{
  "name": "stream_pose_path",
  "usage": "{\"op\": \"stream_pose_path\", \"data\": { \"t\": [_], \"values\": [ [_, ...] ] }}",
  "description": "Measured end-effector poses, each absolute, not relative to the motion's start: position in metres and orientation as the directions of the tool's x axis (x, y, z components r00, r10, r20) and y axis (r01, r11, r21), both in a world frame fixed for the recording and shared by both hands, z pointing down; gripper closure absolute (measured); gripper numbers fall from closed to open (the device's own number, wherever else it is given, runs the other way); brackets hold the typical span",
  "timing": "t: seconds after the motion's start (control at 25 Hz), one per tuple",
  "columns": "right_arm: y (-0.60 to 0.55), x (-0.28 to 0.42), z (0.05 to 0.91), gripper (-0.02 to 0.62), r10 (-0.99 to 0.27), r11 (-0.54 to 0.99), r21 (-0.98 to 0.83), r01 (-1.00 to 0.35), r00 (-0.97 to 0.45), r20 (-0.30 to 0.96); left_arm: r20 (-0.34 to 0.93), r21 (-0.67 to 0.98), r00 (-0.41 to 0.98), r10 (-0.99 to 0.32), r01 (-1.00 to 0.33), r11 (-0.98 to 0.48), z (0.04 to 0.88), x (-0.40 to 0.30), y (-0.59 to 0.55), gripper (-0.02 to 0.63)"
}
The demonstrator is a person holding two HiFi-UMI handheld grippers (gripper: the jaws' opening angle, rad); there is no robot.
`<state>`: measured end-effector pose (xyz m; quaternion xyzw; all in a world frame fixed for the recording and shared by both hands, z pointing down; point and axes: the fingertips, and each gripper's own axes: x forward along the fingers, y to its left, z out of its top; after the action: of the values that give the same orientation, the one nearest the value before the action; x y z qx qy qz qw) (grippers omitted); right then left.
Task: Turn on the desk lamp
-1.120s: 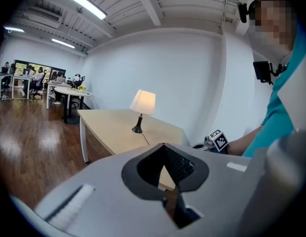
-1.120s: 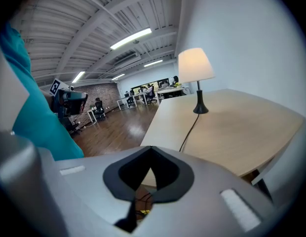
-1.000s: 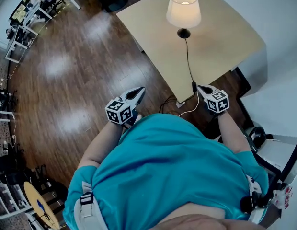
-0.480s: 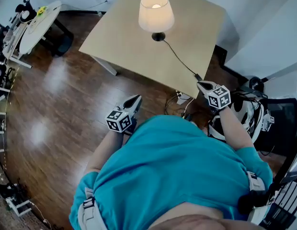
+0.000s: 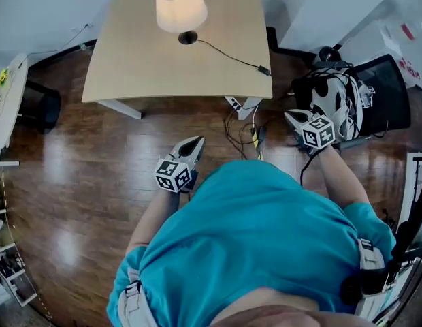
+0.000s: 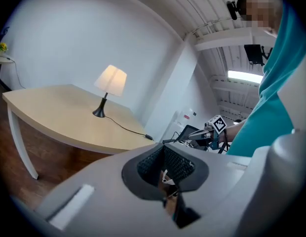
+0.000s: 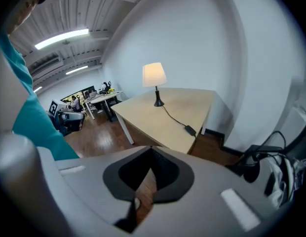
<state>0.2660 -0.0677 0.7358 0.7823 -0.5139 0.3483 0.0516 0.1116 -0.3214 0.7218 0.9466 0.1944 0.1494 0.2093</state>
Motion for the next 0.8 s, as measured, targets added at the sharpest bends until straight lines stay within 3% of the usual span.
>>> {"op": "stream_pose_path", "data": {
  "t": [0.44, 0.64, 0.8],
  "values": [
    [-0.001, 0.189, 0.740, 0.594, -0.731, -0.535, -0.262, -0.803, 0.285, 0.620, 0.137, 0.499, 0.840, 0.525, 0.399, -0.769, 0.736, 0.050, -0.249, 0.606],
    [0.055, 0.146, 0.730, 0.594, -0.764, -0.506, -0.266, -0.820, 0.284, 0.579, 0.123, 0.440, 0.856, 0.502, 0.407, -0.801, 0.705, 0.004, -0.196, 0.606],
    [0.108, 0.097, 0.741, 0.594, -0.797, -0.467, -0.294, -0.834, 0.254, 0.547, 0.138, 0.437, 0.892, 0.430, 0.335, -0.835, 0.701, -0.054, -0.146, 0.606]
  ]
}}
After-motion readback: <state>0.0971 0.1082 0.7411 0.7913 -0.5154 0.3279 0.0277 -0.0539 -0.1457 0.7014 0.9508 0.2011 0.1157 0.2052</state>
